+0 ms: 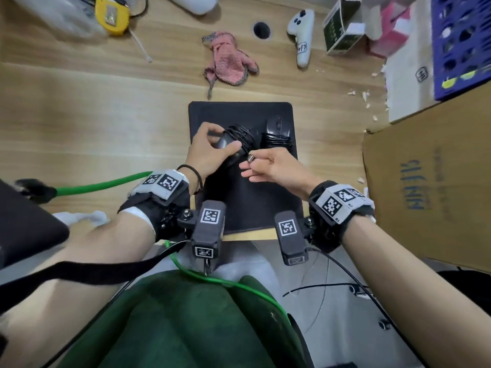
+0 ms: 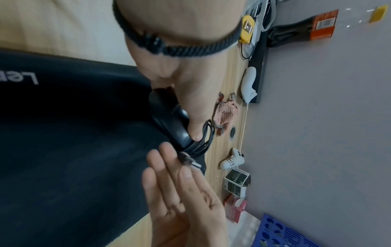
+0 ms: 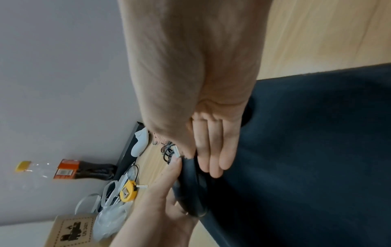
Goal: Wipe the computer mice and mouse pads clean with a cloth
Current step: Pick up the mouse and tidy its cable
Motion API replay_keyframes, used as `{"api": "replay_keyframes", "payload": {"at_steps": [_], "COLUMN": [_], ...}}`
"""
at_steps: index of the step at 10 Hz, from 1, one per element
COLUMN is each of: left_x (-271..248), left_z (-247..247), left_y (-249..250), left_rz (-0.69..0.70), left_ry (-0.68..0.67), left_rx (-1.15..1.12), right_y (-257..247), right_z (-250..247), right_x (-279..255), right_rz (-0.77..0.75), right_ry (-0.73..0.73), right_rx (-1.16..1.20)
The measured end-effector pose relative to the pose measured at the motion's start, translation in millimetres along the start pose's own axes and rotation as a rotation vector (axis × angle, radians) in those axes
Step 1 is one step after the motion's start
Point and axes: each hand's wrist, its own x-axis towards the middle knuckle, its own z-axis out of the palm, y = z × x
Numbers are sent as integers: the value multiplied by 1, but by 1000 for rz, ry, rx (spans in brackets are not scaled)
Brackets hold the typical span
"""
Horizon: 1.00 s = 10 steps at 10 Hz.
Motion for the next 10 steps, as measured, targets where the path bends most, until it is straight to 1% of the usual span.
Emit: {"api": "replay_keyframes", "payload": {"at_steps": [1, 2, 3, 4, 5, 6, 7, 8, 9, 10], "left_x": [0, 1, 3, 6, 6, 8, 6, 5, 5, 3], "left_z": [13, 18, 16, 16, 16, 17, 19, 23, 18, 6], "left_y": [-3, -6, -7, -10, -9, -11, -11, -12, -10, -3], "left_rz": [-79, -160, -201, -190, -153, -119, -90, -85, -131, -146], "left_ry": [34, 93, 167, 232, 265, 238, 240, 256, 232, 228], "left_rx": [-35, -67, -116, -82, -8, 53, 100, 101, 98, 28], "right_y": [-2, -3, -4, -7, -7, -2, 5, 7, 1, -8], "right_z": [-10, -8, -3, -2, -5, -8, -8, -3, -4, -8], "right_x": [14, 37, 56, 65, 69, 68, 66, 64, 57, 43], "right_rz": [-60, -91, -114, -157, -213, -223, -213, -195, -124, -105], "right_ry": [93, 174, 196, 225, 190, 149, 182, 203, 174, 262], "right_rx": [9, -64, -133, -132, -174, -293, -345, -361, -370, -291]}}
